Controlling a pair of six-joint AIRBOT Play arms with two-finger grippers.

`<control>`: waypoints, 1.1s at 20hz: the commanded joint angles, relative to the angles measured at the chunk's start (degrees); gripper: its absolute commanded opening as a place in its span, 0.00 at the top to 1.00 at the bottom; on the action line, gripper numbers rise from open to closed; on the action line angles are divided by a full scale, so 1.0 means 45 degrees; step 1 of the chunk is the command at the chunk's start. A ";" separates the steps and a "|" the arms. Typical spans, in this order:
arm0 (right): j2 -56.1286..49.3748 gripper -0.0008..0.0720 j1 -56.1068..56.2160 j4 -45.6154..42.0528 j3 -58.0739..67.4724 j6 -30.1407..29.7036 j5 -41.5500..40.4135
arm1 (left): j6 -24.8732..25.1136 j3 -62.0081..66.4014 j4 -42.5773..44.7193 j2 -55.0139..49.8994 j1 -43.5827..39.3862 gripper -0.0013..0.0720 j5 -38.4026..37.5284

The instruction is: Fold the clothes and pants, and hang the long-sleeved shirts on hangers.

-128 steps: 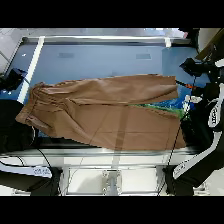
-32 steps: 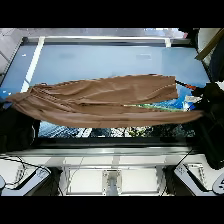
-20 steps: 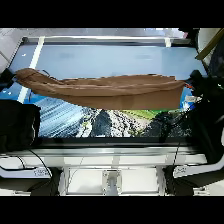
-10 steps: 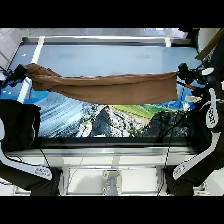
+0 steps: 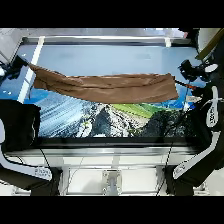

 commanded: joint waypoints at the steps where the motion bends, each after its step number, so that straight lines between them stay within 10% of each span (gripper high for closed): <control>1: 0.0185 0.46 -0.0578 -0.1151 0.1035 -0.1331 0.3215 | 0.1302 0.0277 0.0024 0.1710 -0.0078 0.03 -0.0097; 8: -0.0345 0.31 -0.0976 -0.0306 0.1010 -0.2696 0.5911 | 0.3211 0.0306 0.0068 0.3502 -0.1899 0.03 -0.4721; 10: -0.1059 0.13 -0.1282 0.0889 0.1015 -0.3109 0.6475 | 0.3648 0.0306 0.0189 0.3424 -0.2866 0.03 -0.4697; 22: -0.3002 0.13 -0.1496 0.1802 0.1015 -0.3619 0.5581 | 0.5751 0.0306 0.0889 0.2045 -0.7718 0.04 -0.3740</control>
